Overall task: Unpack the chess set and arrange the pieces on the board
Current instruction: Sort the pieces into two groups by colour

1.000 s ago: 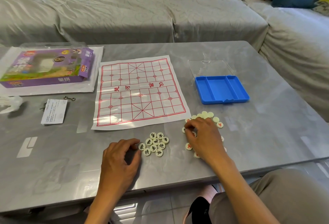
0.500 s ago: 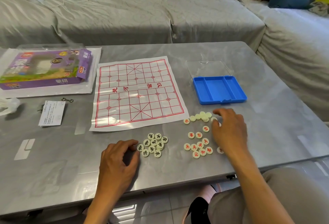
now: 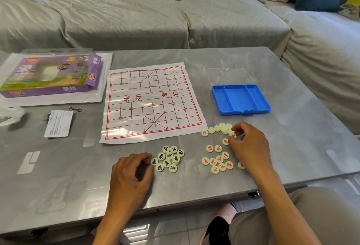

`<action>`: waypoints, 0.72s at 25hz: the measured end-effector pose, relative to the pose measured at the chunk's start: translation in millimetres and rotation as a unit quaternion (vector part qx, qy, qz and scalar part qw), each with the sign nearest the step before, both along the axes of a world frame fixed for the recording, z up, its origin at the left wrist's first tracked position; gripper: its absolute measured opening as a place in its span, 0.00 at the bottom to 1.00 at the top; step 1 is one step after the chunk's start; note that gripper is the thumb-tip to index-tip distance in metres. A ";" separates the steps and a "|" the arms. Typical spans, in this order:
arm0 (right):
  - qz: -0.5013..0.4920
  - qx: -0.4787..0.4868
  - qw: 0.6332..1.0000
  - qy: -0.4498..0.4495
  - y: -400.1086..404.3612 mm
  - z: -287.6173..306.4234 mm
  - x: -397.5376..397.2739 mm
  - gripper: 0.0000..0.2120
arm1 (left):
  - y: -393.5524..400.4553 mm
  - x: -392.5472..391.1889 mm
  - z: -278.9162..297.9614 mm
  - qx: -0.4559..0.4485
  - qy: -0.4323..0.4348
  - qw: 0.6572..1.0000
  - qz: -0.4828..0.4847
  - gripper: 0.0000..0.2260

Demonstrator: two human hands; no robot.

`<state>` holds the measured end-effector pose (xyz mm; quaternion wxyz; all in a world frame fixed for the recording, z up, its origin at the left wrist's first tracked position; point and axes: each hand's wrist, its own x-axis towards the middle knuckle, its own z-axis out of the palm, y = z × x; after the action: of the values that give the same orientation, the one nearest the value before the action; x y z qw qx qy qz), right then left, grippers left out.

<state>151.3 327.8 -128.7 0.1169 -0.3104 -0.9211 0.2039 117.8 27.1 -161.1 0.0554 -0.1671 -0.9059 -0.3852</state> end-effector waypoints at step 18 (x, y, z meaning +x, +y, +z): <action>0.029 0.050 0.996 -0.064 4.4 -7.4 -5.0 0.10 | 0.5 0.5 -0.5 -0.005 -0.005 1.000 0.005 0.13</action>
<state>146.3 332.2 -136.1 0.0672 -0.2897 -0.9444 0.1403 118.2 27.6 -161.6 0.0521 -0.1610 -0.9090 -0.3808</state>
